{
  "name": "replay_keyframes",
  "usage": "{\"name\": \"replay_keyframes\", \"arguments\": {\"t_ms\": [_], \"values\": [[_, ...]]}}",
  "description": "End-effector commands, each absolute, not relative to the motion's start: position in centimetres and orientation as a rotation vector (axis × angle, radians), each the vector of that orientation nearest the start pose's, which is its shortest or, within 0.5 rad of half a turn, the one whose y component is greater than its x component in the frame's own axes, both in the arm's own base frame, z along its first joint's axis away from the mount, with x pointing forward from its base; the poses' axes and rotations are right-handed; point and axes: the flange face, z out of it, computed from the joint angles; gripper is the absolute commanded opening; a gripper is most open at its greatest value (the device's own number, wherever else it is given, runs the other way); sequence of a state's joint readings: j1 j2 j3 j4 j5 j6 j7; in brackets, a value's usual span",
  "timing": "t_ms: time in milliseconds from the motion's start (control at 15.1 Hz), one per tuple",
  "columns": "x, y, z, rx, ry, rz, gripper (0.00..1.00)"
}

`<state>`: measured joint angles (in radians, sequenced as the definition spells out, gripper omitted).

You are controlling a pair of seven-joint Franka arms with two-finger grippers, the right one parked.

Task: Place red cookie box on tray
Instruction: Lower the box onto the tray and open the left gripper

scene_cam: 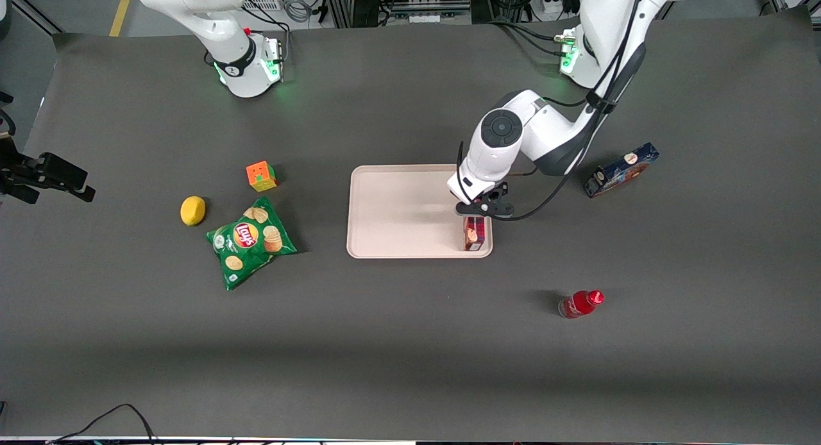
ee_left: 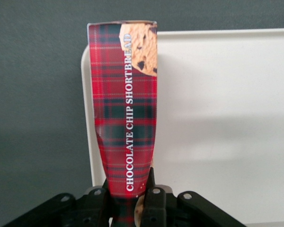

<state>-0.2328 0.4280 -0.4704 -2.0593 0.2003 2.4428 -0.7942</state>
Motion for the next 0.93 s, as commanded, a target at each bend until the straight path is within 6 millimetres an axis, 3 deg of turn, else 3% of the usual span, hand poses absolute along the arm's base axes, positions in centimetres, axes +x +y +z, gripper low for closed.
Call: {"name": "replay_keyframes", "arguments": {"t_ms": [0,133,265,331,530,596,663,861], "values": [[45.3,-38.5,24.2,-3.191,0.011,0.033,0.11],[45.7,-38.0,23.9,-3.185,-0.007,0.035,0.13],[45.7,-38.0,23.9,-3.185,-0.007,0.035,0.25],[45.7,-38.0,23.9,-3.185,-0.007,0.035,0.38],[46.3,-37.5,23.9,-3.182,-0.022,0.025,0.63],[46.3,-37.5,24.0,-3.183,-0.020,0.023,0.78],[46.5,-37.5,24.2,-3.183,-0.022,0.019,1.00],[47.3,-37.8,25.7,-3.188,-0.024,-0.008,1.00]]}}
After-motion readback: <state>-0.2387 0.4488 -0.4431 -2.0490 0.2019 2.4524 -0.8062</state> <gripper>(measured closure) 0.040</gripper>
